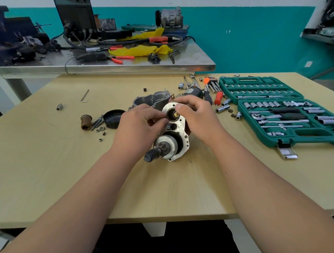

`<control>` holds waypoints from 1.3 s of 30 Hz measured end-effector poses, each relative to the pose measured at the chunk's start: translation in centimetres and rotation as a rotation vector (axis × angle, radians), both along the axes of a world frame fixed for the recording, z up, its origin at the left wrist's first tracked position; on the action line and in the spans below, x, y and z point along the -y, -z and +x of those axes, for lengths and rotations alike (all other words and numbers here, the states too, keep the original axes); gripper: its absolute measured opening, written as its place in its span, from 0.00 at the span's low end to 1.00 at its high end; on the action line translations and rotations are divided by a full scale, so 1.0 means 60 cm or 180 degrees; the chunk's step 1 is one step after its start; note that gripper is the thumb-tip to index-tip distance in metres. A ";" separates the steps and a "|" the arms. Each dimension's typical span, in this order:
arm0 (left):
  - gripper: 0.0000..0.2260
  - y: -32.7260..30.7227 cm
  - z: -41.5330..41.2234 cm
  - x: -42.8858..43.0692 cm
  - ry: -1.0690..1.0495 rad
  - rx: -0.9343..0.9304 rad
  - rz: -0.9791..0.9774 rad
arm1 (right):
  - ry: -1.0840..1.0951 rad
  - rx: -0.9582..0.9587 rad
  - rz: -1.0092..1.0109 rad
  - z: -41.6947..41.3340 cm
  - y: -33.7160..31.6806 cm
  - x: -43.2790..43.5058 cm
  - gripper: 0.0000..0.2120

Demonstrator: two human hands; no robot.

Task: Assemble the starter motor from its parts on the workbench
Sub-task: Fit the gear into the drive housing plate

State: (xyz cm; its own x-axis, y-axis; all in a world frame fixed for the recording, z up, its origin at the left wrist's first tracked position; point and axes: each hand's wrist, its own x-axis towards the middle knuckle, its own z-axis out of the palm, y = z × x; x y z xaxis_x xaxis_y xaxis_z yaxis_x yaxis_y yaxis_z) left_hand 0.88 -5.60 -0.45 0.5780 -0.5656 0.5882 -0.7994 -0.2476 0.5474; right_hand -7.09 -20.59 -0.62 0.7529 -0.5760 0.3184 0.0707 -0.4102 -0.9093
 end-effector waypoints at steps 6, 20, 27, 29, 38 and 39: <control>0.03 0.002 -0.001 0.000 -0.0125 -0.0302 -0.0025 | 0.0004 0.0016 0.0004 0.001 0.001 0.001 0.07; 0.04 -0.002 0.003 0.001 -0.0002 0.0023 -0.0011 | 0.0009 0.0046 0.0066 0.001 0.003 0.002 0.07; 0.05 0.000 -0.004 0.000 0.0002 0.0069 -0.0114 | -0.0018 0.0022 0.0051 -0.001 0.001 0.000 0.10; 0.04 0.000 -0.004 0.001 -0.0042 -0.0009 -0.0121 | -0.0017 0.0029 0.0050 -0.001 0.001 0.000 0.09; 0.10 0.004 -0.006 0.004 -0.0101 -0.1066 -0.0259 | -0.0035 0.0064 0.0072 -0.001 0.001 0.000 0.08; 0.10 0.003 -0.006 0.004 -0.0097 -0.1028 -0.0251 | -0.0036 0.0072 0.0075 -0.001 0.001 0.000 0.08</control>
